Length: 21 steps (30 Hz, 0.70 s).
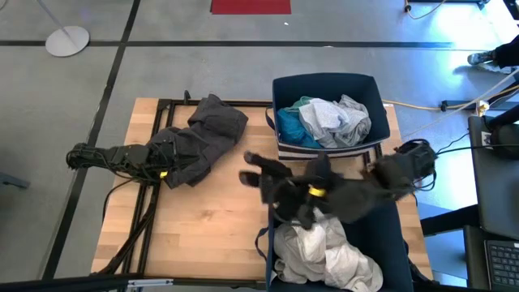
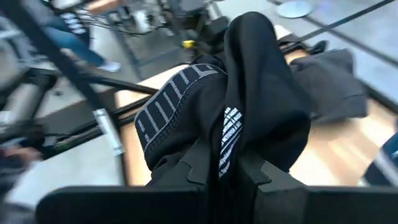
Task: Sort clothes
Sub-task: Put the black boxer into the bottom laundry bin
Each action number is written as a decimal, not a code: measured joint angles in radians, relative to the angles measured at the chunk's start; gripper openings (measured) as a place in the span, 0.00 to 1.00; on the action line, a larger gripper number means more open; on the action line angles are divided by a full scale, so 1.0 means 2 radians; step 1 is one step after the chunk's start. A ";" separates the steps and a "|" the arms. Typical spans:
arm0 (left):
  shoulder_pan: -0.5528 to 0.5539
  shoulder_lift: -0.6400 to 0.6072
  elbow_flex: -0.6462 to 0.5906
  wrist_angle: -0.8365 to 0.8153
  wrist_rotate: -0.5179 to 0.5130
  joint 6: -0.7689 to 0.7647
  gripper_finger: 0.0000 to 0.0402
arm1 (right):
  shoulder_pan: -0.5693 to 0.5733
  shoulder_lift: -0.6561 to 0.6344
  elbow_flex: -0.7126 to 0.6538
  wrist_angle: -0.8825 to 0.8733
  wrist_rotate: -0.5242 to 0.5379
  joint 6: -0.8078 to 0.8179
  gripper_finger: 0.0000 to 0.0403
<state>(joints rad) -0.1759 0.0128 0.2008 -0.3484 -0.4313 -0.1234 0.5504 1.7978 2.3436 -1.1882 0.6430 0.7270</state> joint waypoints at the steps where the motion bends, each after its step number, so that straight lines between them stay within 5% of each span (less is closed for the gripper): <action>1: 0.000 0.000 0.000 0.000 0.000 0.000 0.10 | 0.012 -0.005 0.000 -0.003 0.000 0.011 0.08; 6: 0.000 0.000 0.000 0.000 0.000 0.000 0.10 | 0.074 -0.016 0.001 -0.083 0.011 0.107 0.08; 11: 0.000 0.000 0.000 0.000 0.000 0.000 0.10 | 0.131 -0.011 -0.009 -0.193 0.042 0.291 0.08; 21: 0.000 0.000 0.000 -0.001 0.000 0.004 0.10 | 0.177 -0.010 -0.135 -0.189 0.017 0.450 0.08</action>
<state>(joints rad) -0.1760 0.0128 0.2008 -0.3508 -0.4312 -0.1154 0.9049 1.7776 2.0741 -1.5670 0.6765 1.6274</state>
